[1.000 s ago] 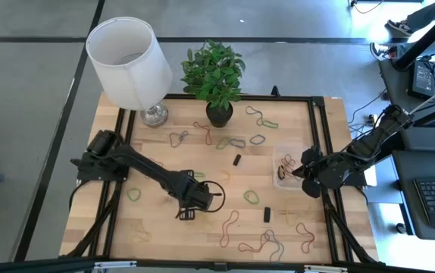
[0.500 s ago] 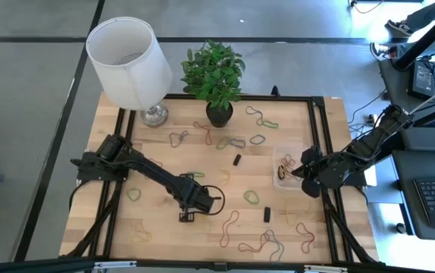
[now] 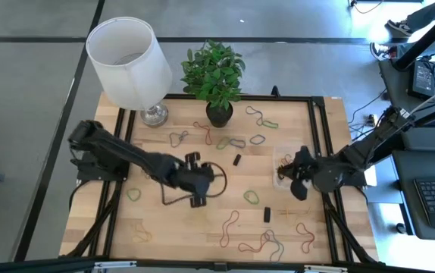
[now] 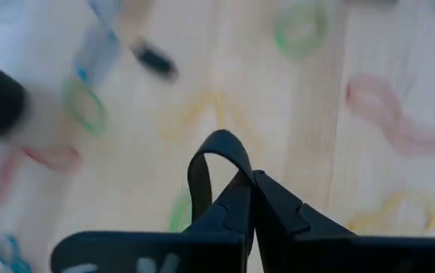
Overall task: Pick and place rubber bands into bin
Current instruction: Put the black rubber band into the transparent bin
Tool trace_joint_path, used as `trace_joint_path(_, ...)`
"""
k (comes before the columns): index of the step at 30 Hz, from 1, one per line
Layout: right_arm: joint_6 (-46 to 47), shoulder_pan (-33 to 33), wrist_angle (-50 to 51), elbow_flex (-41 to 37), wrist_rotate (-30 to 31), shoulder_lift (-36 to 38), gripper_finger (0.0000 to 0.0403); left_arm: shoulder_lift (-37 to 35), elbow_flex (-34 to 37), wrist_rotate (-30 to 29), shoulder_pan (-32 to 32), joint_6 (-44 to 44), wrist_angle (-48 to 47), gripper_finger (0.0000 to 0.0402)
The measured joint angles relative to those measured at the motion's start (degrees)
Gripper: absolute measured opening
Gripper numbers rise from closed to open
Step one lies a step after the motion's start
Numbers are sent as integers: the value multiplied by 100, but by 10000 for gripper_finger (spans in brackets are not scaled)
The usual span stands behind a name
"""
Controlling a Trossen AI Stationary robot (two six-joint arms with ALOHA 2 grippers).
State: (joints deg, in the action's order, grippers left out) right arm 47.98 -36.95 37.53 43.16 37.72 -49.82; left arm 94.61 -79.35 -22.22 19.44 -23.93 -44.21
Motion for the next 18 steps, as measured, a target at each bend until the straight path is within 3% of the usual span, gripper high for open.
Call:
trace_joint_path(7,-1493,596,-2244,-2,13,-811,93,-767,0,-151,-355,898,1024,4)
trace_joint_path(12,-2707,1105,-4063,-2,-322,-1454,139,-826,9,278,-525,1541,1634,3)
trace_joint_path(18,-3214,1483,-4954,-4,-483,-2150,192,-833,9,792,-790,1922,2106,3)
